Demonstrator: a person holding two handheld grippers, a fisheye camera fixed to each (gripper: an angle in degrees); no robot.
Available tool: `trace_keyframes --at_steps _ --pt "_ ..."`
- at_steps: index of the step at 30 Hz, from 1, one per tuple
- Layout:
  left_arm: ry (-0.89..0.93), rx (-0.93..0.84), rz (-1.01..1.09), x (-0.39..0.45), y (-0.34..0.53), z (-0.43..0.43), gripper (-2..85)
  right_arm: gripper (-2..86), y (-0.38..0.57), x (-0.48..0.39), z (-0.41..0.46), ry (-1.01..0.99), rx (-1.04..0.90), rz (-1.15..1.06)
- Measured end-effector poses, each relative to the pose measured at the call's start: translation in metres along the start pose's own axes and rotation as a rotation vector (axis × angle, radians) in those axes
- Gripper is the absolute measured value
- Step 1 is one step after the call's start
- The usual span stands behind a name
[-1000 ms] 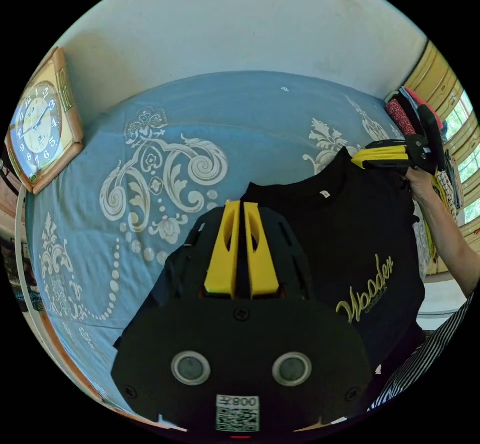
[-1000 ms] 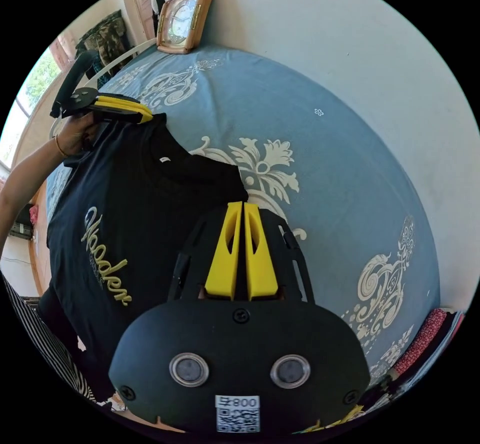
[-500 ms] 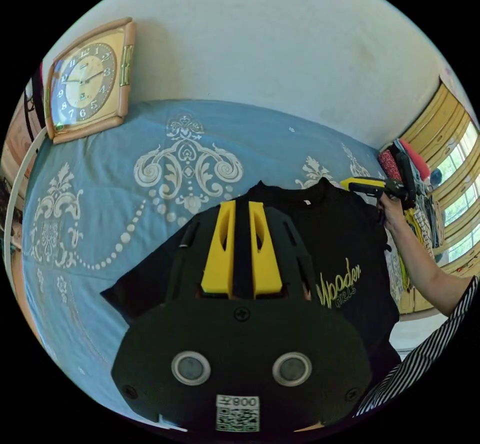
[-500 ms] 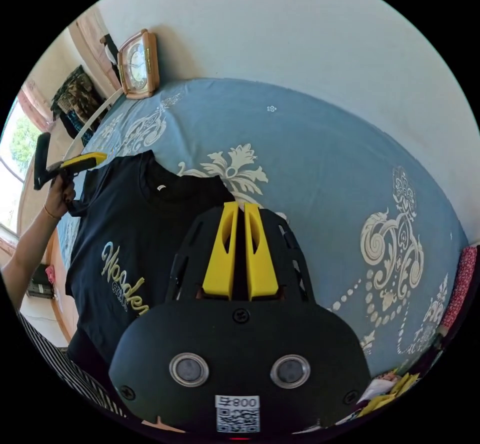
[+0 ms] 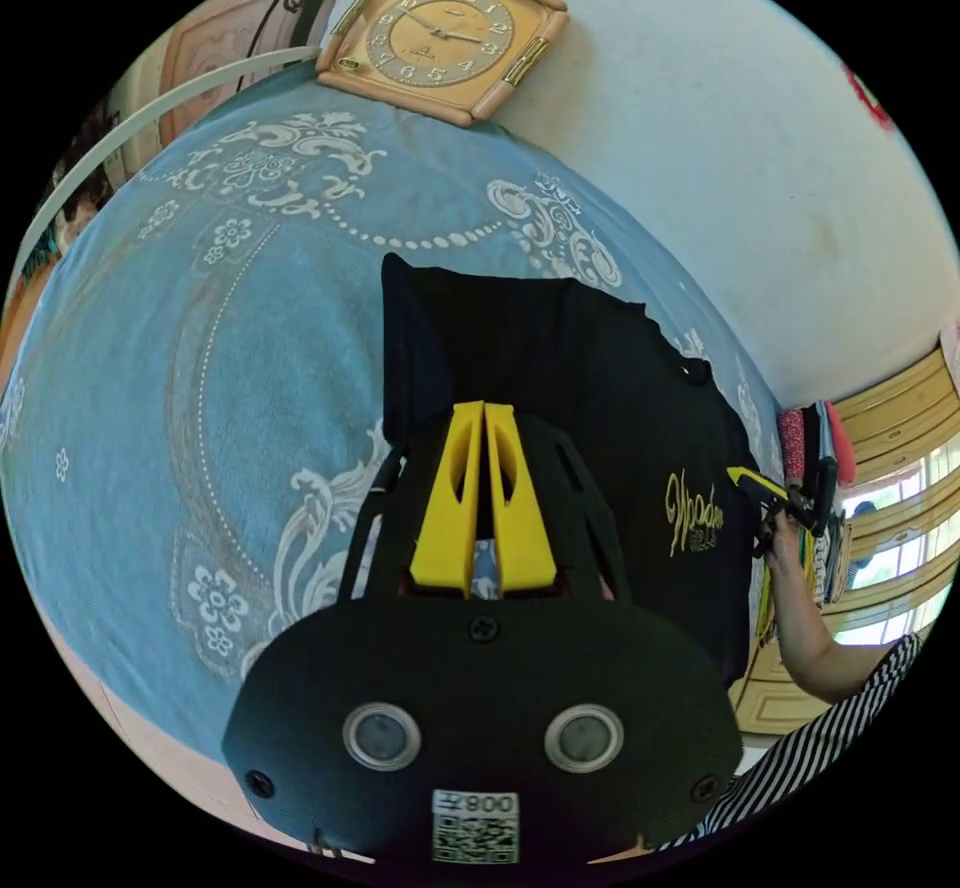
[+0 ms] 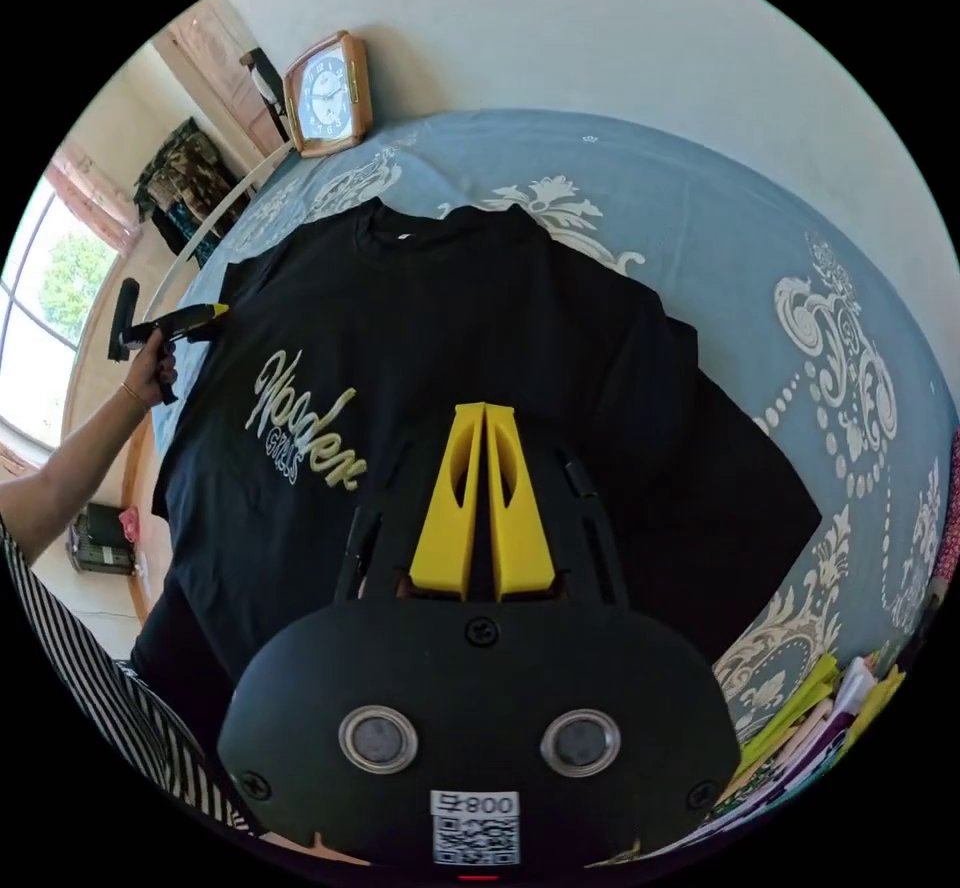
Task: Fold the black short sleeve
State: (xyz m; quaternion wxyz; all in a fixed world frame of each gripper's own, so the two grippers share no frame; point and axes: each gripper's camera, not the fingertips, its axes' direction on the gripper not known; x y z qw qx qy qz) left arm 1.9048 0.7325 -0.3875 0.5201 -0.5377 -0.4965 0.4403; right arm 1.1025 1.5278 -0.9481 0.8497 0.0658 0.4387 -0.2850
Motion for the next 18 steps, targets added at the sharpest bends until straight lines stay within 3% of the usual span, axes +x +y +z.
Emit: trace_keyframes --at_steps 3,8,14,18 --pt "-0.01 0.039 -0.019 -0.015 0.012 -0.019 1.1 0.1 0.003 0.012 -0.016 -0.07 -0.026 0.063" --pt "0.151 0.103 0.01 -0.043 0.058 -0.057 3.0 0.3 0.051 0.013 -0.08 -0.099 0.032 0.116" --pt "0.23 -0.065 0.016 -0.081 0.161 -0.082 6.1 1.7 0.17 -0.001 -0.139 -0.2 -0.013 0.221" --pt "0.29 -0.132 -0.122 -0.122 0.242 -0.1 7.5 3.5 0.259 -0.011 -0.165 -0.267 -0.051 0.353"
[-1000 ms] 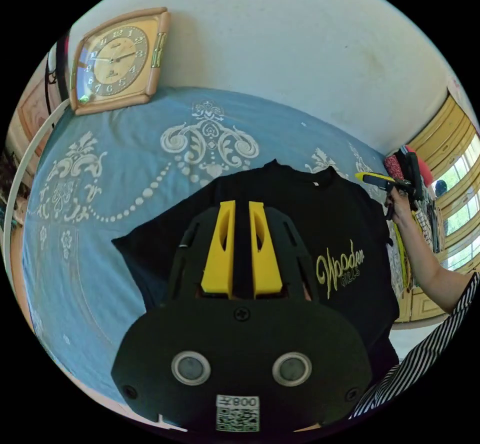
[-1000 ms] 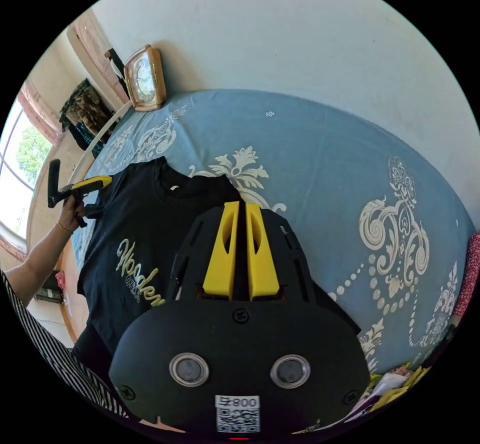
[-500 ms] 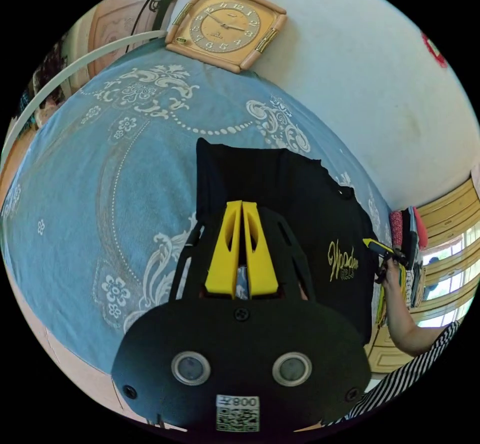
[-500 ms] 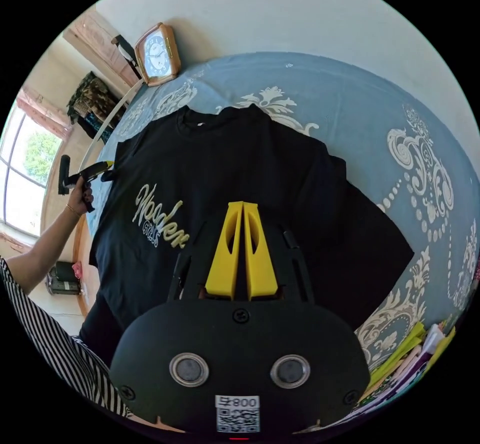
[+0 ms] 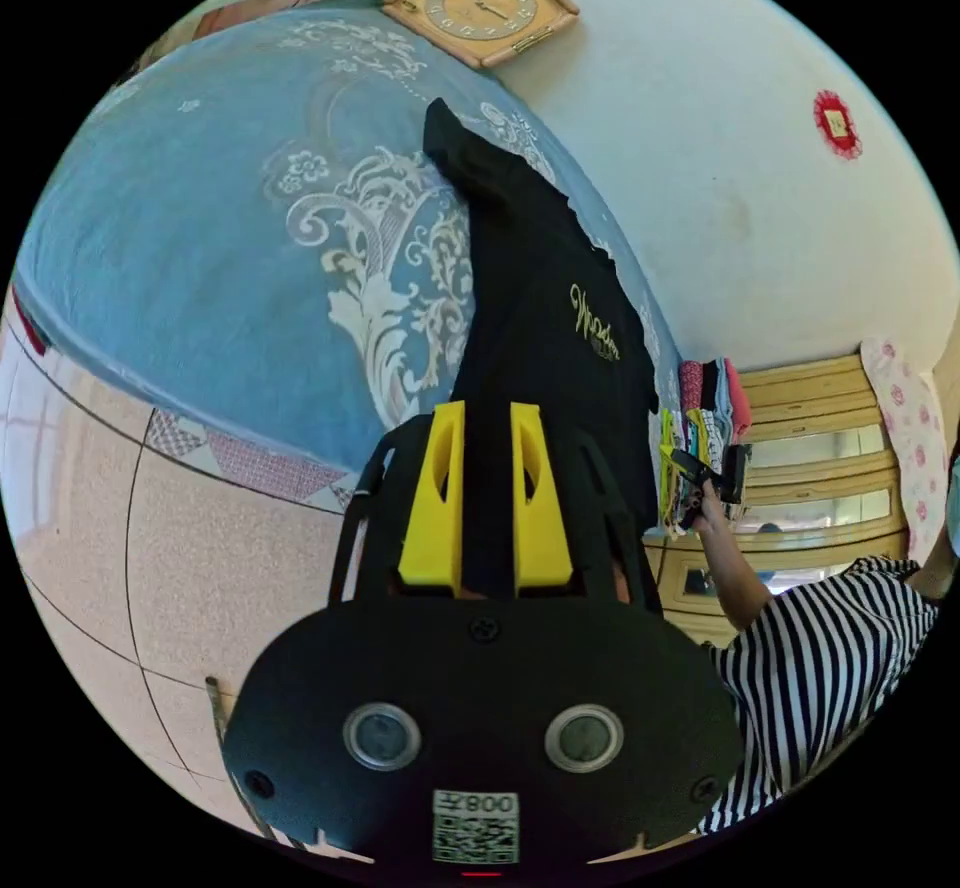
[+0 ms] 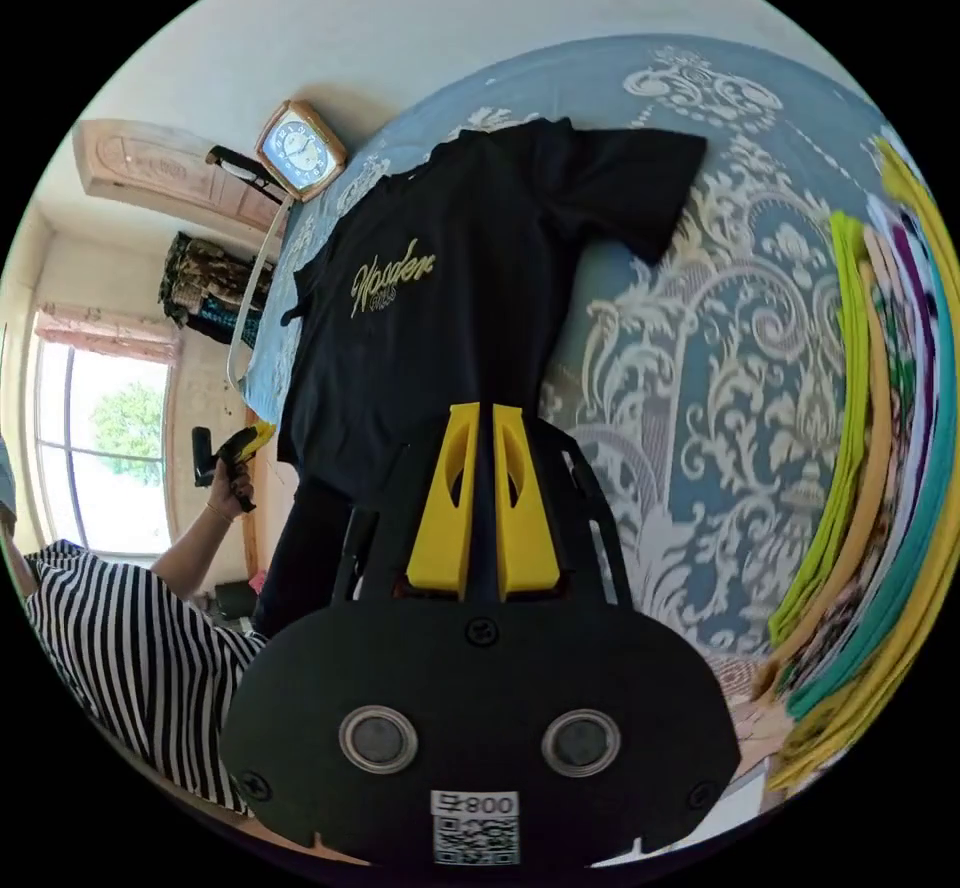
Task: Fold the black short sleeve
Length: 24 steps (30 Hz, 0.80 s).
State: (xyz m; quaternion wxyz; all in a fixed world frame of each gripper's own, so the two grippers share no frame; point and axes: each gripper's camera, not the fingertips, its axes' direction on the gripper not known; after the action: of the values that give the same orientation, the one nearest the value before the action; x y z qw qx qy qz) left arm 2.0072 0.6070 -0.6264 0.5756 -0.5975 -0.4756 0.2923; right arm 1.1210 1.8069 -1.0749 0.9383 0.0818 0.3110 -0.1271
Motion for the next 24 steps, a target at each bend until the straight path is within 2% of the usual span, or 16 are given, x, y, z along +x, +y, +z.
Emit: trace_keyframes --at_steps 8,11,15,20,24 --pt "0.213 -0.056 -0.188 -0.067 0.081 0.003 11.6 7.4 0.169 0.026 -0.041 -0.185 0.033 0.275" --pt "0.24 -0.065 -0.208 -0.078 0.087 0.008 12.7 7.9 0.202 0.025 -0.046 -0.223 0.04 0.32" --pt "0.185 -0.059 -0.216 -0.087 0.091 0.007 12.8 8.0 0.225 0.013 -0.051 -0.211 0.038 0.332" --pt "0.177 -0.043 -0.285 -0.101 0.098 0.015 10.3 7.7 0.26 -0.012 -0.057 -0.232 0.072 0.364" --pt "0.238 -0.016 -0.349 -0.103 0.105 0.024 4.3 4.9 0.278 -0.035 -0.058 -0.284 0.097 0.381"
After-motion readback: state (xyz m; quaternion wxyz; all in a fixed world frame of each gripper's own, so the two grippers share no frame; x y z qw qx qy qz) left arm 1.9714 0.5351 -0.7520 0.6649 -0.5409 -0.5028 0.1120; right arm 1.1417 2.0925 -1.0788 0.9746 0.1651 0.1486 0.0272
